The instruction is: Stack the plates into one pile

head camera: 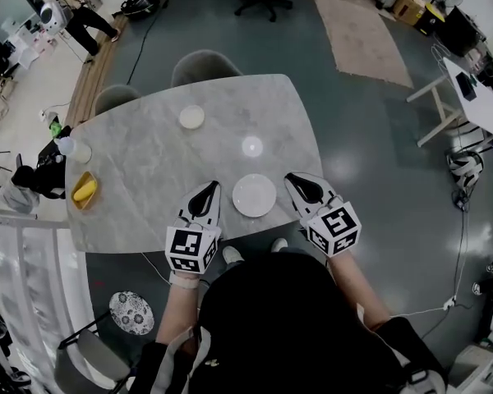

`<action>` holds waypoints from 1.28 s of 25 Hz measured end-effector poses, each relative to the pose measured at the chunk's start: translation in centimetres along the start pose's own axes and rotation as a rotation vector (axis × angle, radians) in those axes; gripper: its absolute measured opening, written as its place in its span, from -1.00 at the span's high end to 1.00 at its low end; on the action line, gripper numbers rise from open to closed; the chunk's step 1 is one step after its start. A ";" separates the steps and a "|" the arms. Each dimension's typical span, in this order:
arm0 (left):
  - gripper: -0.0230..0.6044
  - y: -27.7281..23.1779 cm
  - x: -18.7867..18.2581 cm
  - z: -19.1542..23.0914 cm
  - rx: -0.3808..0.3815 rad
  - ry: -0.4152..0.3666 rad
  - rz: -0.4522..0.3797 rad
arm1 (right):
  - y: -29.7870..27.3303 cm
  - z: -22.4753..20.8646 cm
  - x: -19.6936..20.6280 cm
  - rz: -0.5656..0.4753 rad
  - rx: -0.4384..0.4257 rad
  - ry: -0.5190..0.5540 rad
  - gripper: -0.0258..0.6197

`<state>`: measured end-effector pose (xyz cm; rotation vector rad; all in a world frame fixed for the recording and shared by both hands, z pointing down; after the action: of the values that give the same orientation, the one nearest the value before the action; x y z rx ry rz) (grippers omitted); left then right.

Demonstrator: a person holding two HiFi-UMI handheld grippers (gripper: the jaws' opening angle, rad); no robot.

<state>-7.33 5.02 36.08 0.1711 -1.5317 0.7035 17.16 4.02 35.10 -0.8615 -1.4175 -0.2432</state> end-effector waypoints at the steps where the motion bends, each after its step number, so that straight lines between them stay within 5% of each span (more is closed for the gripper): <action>1: 0.90 0.0 -0.4 -0.2 0.005 -0.009 -0.006 | 0.4 0.1 -0.4 -0.014 0.003 0.009 0.82; 12: 0.90 0.1 -2.7 -1.8 0.055 -0.065 -0.050 | 3.1 0.2 -2.3 -0.095 0.032 0.054 0.83; 32: 0.90 -1.2 -2.6 -2.6 0.080 -0.089 -0.021 | 3.3 -1.2 -1.3 -0.074 0.088 0.039 0.85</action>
<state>-4.24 4.57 33.85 0.2815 -1.5850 0.7498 19.83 5.06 32.78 -0.7295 -1.4144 -0.2500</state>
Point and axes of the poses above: the fingertips, and each gripper's own axes: y backward along the fingers, z to its left, x out of its underside, the point moved 8 cm from there along y, backward along the fingers, and after that the axes turned 3 degrees about z, right-handed, at the moved point
